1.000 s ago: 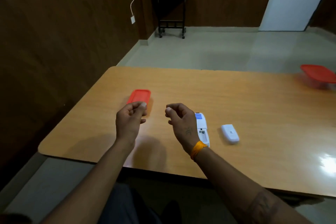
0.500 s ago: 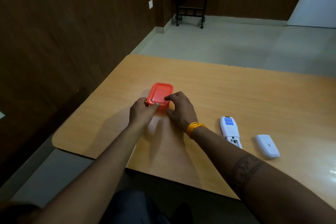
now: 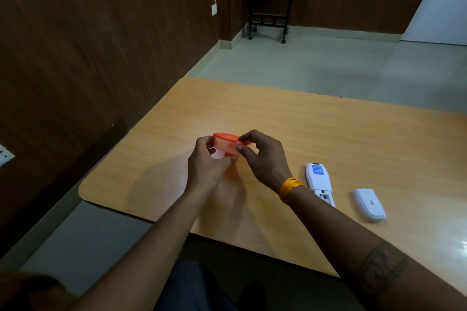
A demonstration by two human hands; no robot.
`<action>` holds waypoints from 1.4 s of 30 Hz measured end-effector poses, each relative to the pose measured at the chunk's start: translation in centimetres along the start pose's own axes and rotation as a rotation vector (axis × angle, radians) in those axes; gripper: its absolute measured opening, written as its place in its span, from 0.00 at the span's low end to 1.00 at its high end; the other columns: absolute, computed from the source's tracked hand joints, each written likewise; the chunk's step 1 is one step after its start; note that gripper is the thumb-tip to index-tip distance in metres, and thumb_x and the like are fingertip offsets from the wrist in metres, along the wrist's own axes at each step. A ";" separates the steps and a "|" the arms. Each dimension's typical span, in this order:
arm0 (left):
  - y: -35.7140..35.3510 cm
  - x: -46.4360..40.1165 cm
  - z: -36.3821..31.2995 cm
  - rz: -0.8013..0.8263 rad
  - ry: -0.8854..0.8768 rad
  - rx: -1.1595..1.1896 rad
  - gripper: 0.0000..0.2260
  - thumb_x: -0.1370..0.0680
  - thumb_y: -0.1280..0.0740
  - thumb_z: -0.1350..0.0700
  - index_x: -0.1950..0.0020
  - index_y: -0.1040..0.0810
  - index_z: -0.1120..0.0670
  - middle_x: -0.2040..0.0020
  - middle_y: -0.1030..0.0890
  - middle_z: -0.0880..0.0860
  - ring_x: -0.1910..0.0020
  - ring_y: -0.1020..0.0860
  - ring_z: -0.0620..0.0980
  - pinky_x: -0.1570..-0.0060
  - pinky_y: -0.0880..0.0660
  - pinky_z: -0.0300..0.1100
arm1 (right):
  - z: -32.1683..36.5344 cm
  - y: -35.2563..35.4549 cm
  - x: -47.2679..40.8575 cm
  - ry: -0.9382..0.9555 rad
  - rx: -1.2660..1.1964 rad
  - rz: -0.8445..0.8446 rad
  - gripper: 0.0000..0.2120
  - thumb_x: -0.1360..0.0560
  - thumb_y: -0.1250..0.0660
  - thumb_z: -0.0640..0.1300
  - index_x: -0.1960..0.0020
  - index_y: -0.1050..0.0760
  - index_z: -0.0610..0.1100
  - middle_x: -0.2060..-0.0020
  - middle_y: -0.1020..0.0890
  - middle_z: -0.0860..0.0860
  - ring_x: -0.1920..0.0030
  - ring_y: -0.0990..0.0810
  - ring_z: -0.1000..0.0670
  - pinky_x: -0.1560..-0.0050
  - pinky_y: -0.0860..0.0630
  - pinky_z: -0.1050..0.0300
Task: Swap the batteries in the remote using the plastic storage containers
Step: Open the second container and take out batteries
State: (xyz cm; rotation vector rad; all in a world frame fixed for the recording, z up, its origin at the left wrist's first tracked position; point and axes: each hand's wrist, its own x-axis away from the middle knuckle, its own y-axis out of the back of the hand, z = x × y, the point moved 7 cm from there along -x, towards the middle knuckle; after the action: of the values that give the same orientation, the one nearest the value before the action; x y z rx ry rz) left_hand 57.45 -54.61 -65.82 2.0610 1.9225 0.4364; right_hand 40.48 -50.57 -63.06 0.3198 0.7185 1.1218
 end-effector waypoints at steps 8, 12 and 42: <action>-1.7 3.7 -0.7 -0.034 -0.098 -0.171 0.36 0.29 0.20 0.44 0.27 0.29 0.56 0.33 0.21 0.56 0.35 0.22 0.57 0.44 0.23 0.46 | 1.1 1.9 4.5 0.085 -0.026 0.011 0.10 0.22 0.30 0.51 0.45 0.18 0.46 0.51 0.13 0.51 0.50 0.16 0.50 0.47 0.19 0.47; -2.0 4.6 -0.4 -0.023 -0.139 -0.166 0.37 0.33 0.22 0.38 0.30 0.27 0.53 0.37 0.19 0.54 0.39 0.20 0.56 0.43 0.19 0.52 | 1.0 2.5 5.9 0.114 0.034 -0.010 0.14 0.20 0.31 0.52 0.39 0.17 0.46 0.45 0.13 0.49 0.46 0.16 0.47 0.44 0.19 0.48; -0.8 3.9 2.0 0.072 -0.198 0.008 0.36 0.35 0.15 0.48 0.30 0.22 0.52 0.39 0.16 0.48 0.48 0.18 0.31 0.52 0.22 0.27 | -1.4 5.0 2.4 0.044 0.081 -0.239 0.11 0.17 0.37 0.49 0.48 0.19 0.45 0.61 0.14 0.46 0.63 0.18 0.42 0.62 0.21 0.47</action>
State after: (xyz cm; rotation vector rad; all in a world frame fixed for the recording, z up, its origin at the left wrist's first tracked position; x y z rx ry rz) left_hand 57.81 -50.67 -67.92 2.0974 1.7427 0.2296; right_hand 36.56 -46.48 -62.10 0.2706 0.8198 0.8767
